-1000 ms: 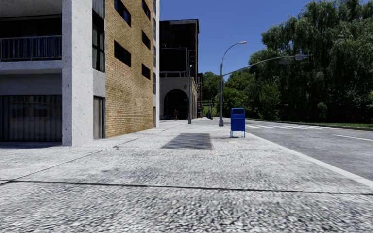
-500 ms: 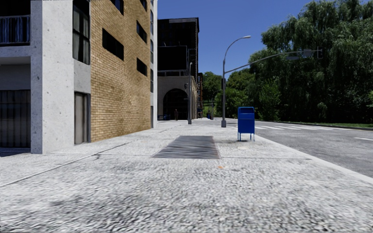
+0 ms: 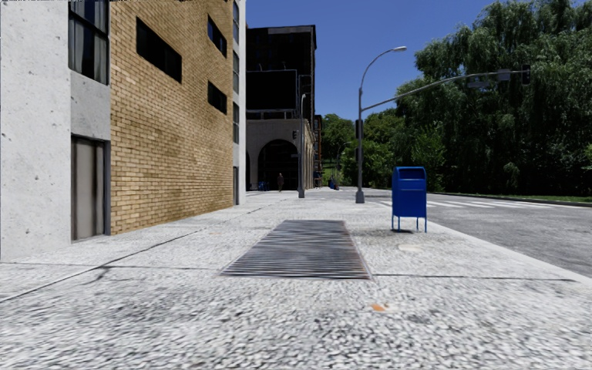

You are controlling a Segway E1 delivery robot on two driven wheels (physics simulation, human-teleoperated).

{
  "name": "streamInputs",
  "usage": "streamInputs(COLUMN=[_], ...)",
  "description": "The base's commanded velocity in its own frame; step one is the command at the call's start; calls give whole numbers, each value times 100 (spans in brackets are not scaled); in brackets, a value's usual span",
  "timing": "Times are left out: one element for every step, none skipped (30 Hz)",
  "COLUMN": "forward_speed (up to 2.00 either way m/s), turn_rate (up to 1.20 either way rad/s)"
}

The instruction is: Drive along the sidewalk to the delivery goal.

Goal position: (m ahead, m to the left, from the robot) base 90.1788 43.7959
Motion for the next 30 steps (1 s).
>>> streamInputs(forward_speed=[200, 200, 200, 200, 200, 200, 200, 200, 200, 200, 200, 200, 200, 200, 200, 200, 200, 200, 200, 200, 200, 200, 200, 200, 200, 200, 200, 200, 200, 200], turn_rate=[0, 0, 0, 0, 0, 0, 0, 0, 0, 0, 0, 0, 0, 0, 0, 0, 0, 0, 0, 0, 0, 0, 0, 0, 0, 0, 0, 0, 0, 0])
